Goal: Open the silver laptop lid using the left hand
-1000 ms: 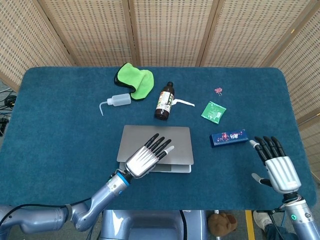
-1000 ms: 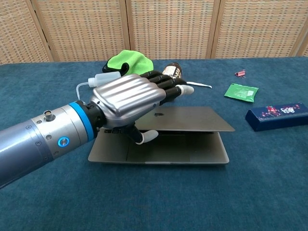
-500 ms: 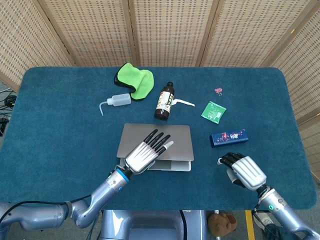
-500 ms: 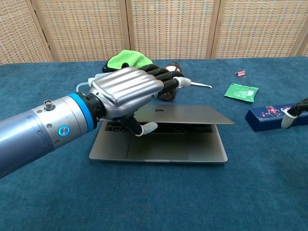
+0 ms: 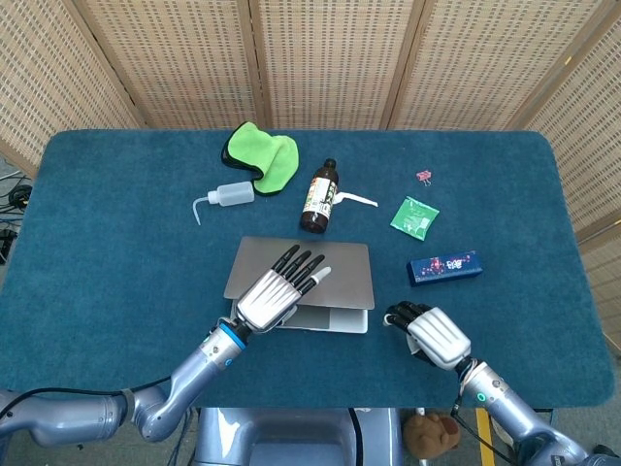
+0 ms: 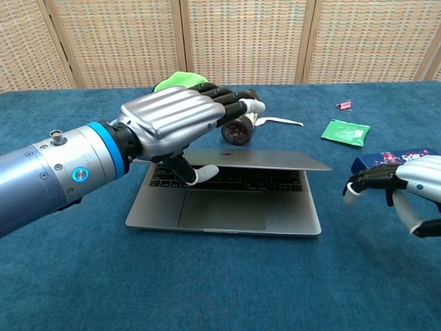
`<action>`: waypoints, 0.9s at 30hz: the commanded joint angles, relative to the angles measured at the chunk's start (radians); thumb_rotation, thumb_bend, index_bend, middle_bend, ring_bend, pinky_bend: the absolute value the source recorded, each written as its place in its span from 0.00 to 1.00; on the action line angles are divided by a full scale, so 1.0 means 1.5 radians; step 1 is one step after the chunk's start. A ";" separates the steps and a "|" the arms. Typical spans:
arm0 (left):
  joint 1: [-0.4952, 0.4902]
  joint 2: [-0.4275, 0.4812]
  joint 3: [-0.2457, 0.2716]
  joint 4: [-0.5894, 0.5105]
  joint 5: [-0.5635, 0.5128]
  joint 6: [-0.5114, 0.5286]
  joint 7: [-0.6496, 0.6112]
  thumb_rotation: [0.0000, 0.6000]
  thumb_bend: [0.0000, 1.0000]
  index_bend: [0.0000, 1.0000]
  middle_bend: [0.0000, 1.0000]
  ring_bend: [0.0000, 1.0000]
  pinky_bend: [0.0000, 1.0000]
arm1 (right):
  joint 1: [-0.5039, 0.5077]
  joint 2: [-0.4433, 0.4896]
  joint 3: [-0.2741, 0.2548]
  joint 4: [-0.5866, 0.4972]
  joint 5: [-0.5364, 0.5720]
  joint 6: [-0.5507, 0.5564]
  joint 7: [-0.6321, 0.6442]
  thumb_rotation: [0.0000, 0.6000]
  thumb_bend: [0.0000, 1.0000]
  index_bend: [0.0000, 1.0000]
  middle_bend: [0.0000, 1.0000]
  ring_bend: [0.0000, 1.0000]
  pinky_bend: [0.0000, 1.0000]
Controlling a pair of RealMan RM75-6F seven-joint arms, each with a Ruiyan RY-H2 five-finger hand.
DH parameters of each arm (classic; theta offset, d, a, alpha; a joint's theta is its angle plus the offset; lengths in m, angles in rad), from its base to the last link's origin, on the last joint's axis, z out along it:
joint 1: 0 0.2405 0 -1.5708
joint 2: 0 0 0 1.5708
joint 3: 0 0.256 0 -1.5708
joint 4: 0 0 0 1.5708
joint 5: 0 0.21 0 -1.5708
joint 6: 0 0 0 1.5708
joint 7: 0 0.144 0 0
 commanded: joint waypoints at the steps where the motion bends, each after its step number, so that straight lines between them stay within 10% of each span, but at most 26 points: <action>1: -0.002 0.003 0.002 0.002 -0.004 0.002 -0.005 1.00 0.41 0.00 0.00 0.00 0.00 | 0.009 -0.016 -0.001 -0.013 0.017 -0.025 -0.034 1.00 1.00 0.24 0.20 0.17 0.39; 27: -0.018 0.014 0.012 0.004 -0.030 0.017 -0.054 1.00 0.40 0.00 0.00 0.00 0.00 | 0.039 -0.092 0.016 -0.076 0.151 -0.124 -0.221 1.00 1.00 0.17 0.16 0.14 0.39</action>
